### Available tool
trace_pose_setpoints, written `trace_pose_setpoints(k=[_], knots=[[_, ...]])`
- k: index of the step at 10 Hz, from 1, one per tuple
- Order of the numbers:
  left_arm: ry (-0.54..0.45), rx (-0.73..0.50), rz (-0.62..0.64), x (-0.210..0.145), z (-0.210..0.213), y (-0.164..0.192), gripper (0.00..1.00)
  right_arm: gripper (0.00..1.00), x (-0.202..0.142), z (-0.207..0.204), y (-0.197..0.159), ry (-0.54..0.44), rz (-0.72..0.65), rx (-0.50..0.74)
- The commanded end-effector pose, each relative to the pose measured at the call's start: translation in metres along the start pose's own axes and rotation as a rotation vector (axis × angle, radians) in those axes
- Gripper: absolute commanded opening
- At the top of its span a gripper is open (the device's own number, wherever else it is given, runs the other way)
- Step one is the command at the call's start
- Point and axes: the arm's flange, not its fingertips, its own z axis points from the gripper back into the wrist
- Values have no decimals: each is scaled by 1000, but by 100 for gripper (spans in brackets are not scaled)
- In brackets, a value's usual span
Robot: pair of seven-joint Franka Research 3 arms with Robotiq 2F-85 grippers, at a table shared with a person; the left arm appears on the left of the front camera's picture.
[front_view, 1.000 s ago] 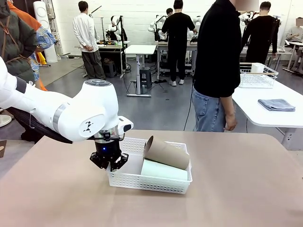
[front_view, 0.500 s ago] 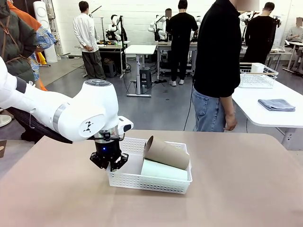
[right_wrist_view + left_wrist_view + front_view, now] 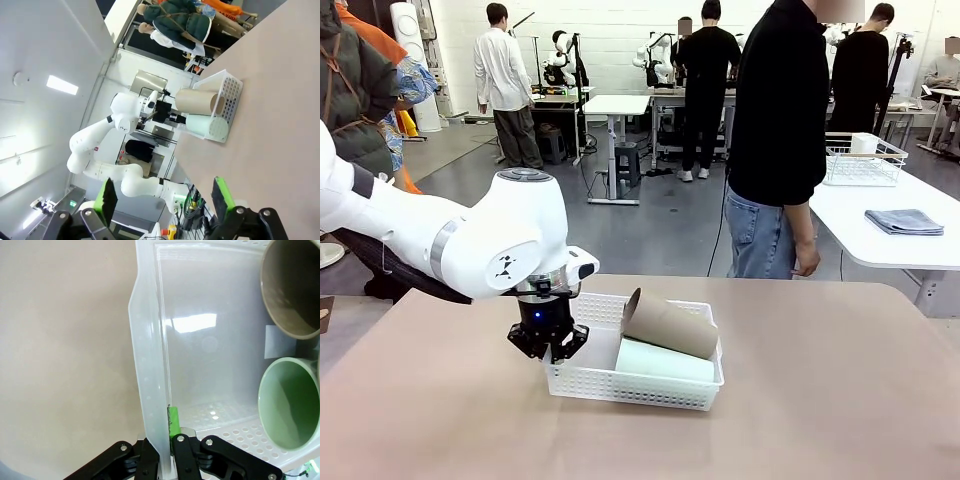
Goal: Clean and organize the cups into the basket.
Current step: Move the Organizing basket back to the left side of the table.
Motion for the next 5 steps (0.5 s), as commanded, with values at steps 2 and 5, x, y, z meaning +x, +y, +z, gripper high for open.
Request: trace_pose_setpoints(k=[2,5], knots=[[66,145,29,5,-10,101,4,100,-1,0,1,8,-6,-10],[62,180,-32,4,-17,210,4,100,-1,0,1,8,-6,-10]])
